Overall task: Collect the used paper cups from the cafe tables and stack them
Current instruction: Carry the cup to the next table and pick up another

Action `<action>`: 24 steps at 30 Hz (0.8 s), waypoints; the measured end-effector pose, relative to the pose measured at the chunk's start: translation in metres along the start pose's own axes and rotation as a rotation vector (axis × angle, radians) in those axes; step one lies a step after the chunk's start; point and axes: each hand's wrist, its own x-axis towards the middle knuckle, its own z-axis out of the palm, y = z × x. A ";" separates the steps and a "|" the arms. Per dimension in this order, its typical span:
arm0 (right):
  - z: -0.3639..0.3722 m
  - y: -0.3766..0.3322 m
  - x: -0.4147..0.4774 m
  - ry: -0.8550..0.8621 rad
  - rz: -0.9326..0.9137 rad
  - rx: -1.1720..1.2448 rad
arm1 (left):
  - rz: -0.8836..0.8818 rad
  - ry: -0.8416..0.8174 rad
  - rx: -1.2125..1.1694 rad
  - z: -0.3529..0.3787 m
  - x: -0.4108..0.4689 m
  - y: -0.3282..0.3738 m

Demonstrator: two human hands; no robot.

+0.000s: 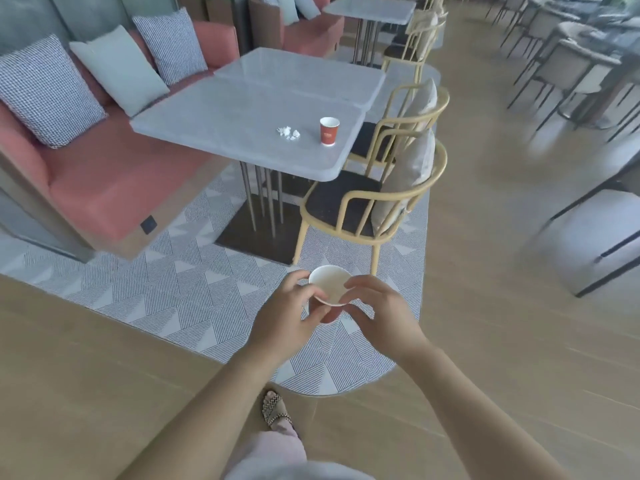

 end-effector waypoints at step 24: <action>0.115 0.025 0.389 -0.011 -0.024 0.172 | 0.017 0.050 0.119 -0.147 0.313 -0.183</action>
